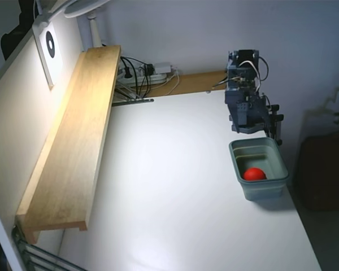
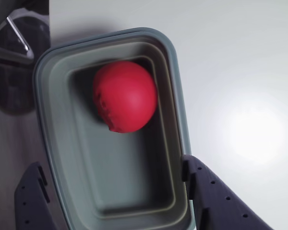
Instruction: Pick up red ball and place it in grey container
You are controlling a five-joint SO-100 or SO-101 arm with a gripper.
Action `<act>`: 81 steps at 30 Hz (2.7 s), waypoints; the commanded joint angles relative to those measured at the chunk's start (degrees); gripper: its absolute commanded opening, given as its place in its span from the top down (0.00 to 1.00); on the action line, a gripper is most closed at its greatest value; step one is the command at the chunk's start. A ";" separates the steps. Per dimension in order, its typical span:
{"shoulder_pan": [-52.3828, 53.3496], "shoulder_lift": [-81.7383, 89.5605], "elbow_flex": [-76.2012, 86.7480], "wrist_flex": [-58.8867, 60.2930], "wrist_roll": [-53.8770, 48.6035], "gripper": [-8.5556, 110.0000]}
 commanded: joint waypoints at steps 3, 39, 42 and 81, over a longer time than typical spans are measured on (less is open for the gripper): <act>4.71 6.49 2.28 0.60 0.18 0.65; 54.24 32.74 28.71 0.60 0.18 0.84; 58.47 34.99 30.97 0.60 0.18 0.86; 83.44 48.22 44.29 0.60 0.18 0.95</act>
